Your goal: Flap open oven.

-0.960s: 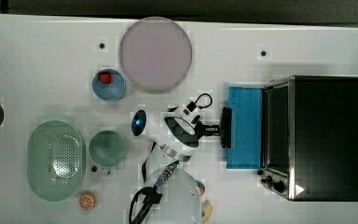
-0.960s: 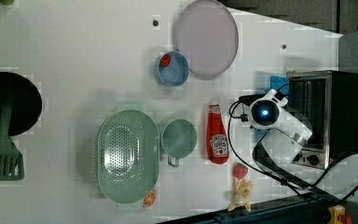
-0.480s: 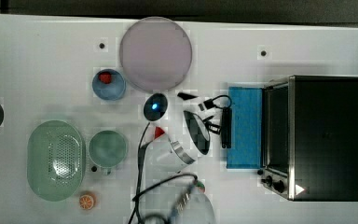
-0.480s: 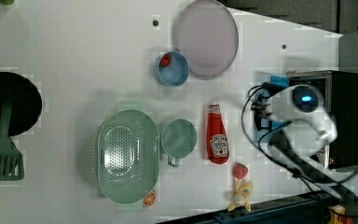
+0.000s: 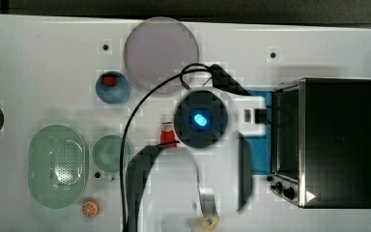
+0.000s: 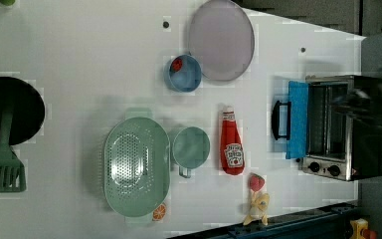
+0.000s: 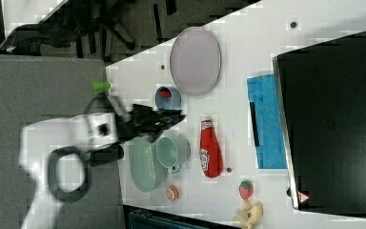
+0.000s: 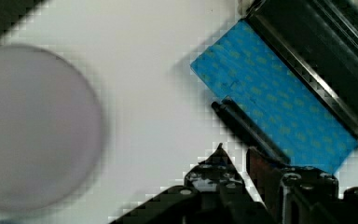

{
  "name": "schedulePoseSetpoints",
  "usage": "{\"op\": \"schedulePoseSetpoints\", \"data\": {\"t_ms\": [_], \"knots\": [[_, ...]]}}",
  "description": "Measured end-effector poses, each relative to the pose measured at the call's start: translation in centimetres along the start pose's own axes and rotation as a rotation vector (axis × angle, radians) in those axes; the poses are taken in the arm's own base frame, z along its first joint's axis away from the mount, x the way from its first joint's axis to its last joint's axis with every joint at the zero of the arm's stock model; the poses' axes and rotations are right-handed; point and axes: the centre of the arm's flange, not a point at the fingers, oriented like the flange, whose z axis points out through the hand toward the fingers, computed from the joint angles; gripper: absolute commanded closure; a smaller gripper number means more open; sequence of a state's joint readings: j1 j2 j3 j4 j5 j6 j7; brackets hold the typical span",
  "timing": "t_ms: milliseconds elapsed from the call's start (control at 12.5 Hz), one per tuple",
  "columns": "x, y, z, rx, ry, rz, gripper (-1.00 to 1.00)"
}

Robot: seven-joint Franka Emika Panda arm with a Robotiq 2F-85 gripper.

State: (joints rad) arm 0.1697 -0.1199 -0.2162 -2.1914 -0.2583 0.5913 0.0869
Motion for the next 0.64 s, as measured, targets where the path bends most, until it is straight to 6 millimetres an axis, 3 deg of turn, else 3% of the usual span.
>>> {"op": "schedulePoseSetpoints", "data": {"t_ms": [160, 320, 480, 640], "knots": [[0.3, 2.1, -7.4, 0.108, -0.052, 0.091, 0.65], [0.4, 4.3, -13.1, 0.119, -0.109, 0.123, 0.65], [0.9, 5.7, -17.1, 0.119, -0.109, 0.135, 0.65], [1.4, 6.0, -18.9, 0.129, -0.093, 0.141, 0.65]]}}
